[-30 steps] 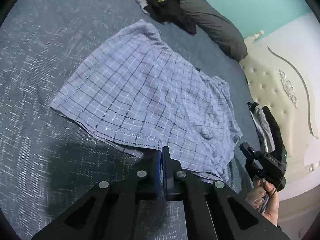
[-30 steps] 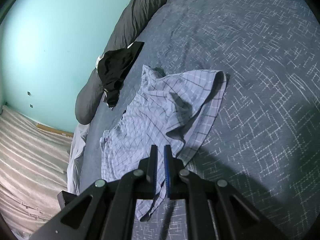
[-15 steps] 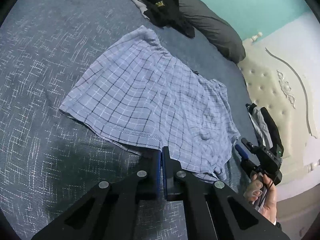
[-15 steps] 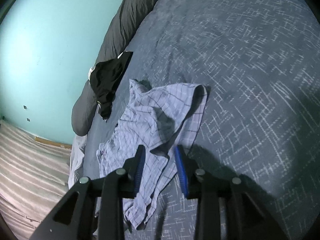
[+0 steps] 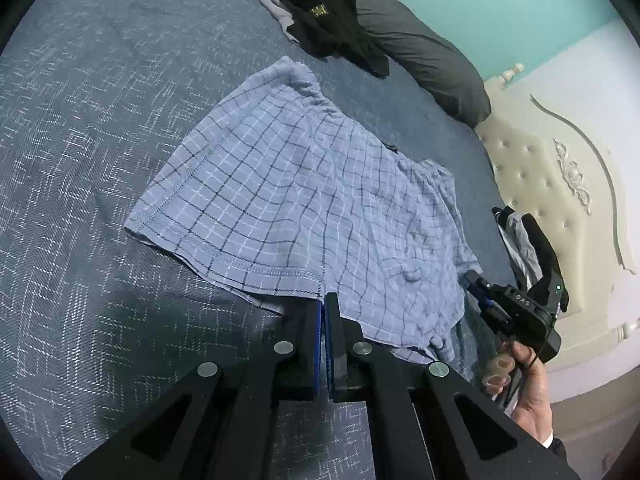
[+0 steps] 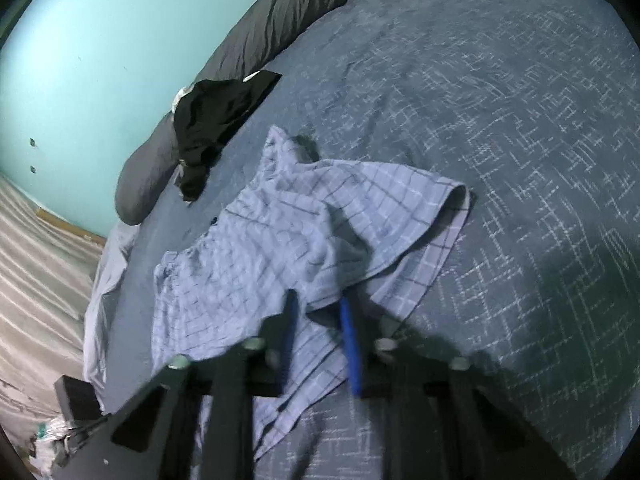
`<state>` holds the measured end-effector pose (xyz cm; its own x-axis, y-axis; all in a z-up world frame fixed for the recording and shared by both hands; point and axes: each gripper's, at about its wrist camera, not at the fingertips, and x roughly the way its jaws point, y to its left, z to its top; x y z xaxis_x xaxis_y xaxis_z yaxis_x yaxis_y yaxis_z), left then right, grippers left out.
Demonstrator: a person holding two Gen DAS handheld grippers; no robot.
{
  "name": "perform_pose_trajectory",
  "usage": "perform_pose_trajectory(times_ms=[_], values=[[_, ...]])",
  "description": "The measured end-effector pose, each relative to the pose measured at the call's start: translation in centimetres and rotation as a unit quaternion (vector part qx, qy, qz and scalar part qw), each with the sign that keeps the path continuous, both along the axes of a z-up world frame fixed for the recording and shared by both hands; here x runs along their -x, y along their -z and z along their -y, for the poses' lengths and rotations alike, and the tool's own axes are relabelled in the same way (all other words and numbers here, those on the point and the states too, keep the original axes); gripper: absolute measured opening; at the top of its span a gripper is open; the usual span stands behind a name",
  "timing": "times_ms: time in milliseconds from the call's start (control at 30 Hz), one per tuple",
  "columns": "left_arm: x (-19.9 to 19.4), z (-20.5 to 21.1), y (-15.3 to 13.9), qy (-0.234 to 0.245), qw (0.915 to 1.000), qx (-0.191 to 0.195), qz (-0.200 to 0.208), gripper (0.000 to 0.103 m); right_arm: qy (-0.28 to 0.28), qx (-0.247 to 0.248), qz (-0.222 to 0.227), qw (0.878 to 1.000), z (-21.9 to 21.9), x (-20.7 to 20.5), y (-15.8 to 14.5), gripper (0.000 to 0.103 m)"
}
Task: Fold clothes
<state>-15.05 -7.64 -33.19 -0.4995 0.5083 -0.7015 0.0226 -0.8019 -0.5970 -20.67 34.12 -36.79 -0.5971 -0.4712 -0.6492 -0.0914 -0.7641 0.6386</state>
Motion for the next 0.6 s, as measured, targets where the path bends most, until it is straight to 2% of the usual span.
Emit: perform_pose_trajectory(times_ms=[33,67,400,600], values=[[0.0,0.0,0.0,0.000,1.0000,0.000,0.001,0.001,0.002,0.003,0.000,1.000,-0.1,0.0,0.1,0.003],[-0.1,0.0,0.0,0.001,1.0000,0.000,0.001,0.001,0.004,0.010,0.001,1.000,-0.3,-0.1,0.2,0.002],[-1.0,1.0,-0.6,-0.003,1.0000,0.002,-0.002,0.001,0.006,0.072,-0.022,0.997,-1.0,-2.5,-2.0,0.002],[-1.3,1.7,-0.4,-0.008,1.0000,-0.001,0.001,0.001,0.010,0.078,-0.022,0.997,-1.1,-3.1,-2.1,0.002]])
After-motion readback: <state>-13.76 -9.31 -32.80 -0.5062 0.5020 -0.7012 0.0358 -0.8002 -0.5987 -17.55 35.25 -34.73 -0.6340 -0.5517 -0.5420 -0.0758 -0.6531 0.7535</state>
